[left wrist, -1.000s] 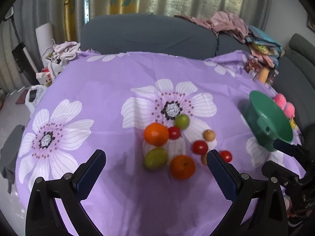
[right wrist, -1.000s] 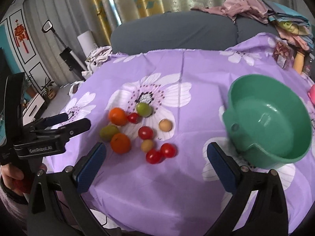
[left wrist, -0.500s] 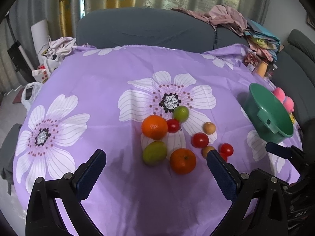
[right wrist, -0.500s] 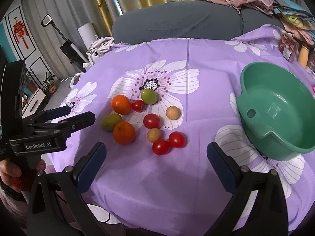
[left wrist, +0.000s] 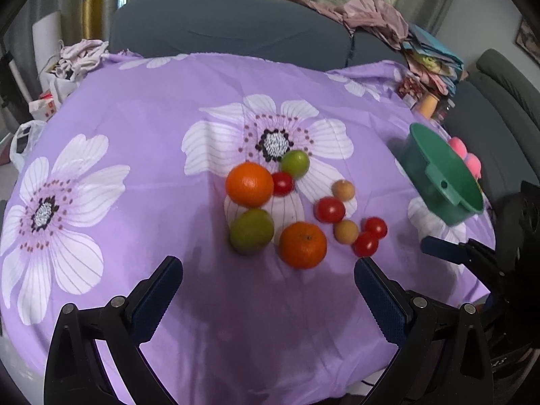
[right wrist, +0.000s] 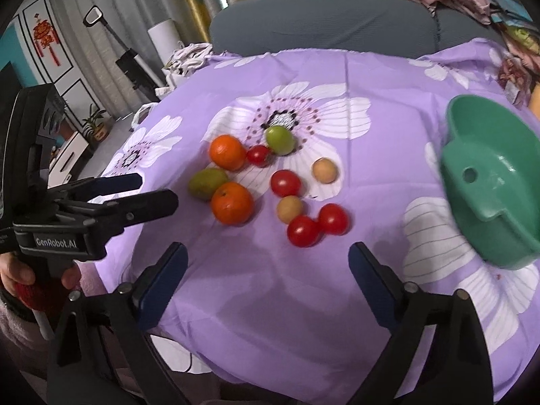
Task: Organize fruits
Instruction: 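Close the left gripper around the orange at the cluster's edge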
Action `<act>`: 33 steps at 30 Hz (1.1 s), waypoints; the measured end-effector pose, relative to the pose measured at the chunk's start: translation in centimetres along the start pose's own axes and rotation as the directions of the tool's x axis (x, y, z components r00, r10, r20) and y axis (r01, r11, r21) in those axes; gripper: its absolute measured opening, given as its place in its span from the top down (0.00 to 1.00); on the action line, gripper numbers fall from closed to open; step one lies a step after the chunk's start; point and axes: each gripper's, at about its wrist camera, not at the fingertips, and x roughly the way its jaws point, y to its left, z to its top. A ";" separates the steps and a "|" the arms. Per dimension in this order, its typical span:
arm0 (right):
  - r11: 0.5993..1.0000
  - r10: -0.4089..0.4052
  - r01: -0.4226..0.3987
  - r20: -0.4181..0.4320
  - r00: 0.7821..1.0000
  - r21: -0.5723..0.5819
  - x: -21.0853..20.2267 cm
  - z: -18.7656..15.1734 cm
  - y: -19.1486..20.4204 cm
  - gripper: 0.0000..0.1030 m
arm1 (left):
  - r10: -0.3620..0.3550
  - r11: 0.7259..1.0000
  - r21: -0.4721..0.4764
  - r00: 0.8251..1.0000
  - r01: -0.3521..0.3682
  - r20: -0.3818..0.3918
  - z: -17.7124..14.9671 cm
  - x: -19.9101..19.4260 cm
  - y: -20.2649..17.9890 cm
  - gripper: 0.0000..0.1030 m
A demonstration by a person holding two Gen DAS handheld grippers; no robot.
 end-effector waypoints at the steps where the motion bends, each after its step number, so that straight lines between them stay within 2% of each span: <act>1: 1.000 0.007 -0.007 -0.003 1.000 -0.002 0.2 0.0 0.1 0.09 | -0.003 1.000 0.001 1.000 0.003 -0.001 -0.1 0.0 0.0 0.01; 7: 0.998 0.069 -0.069 -0.020 0.997 -0.005 1.4 0.0 0.6 0.11 | -0.023 0.999 0.031 1.000 0.023 0.013 -0.1 0.0 -0.1 0.04; 9: 0.996 0.090 -0.090 -0.026 0.996 -0.006 1.9 0.1 0.8 0.14 | -0.032 0.999 0.044 0.999 0.032 0.002 0.1 0.4 -0.3 0.15; 11: 0.994 0.105 -0.106 -0.036 0.994 -0.011 2.5 0.2 1.1 0.17 | -0.037 0.998 0.046 0.999 0.038 -0.016 0.3 1.0 -0.4 0.19; 17: 0.991 0.132 -0.133 -0.055 0.990 -0.018 3.9 0.9 1.5 0.21 | -0.088 0.996 -0.004 0.993 0.088 -0.076 0.7 2.7 -0.2 0.20; 25: 0.987 0.151 -0.155 -0.085 0.985 -0.049 6.0 2.0 1.9 0.27 | -0.100 0.995 -0.010 0.989 0.100 -0.113 0.8 3.6 -0.3 0.20; 33: 0.982 0.174 -0.181 -0.107 0.979 -0.055 7.0 2.6 1.7 0.34 | -0.115 0.993 -0.007 0.983 0.115 -0.140 1.3 4.3 -0.6 0.36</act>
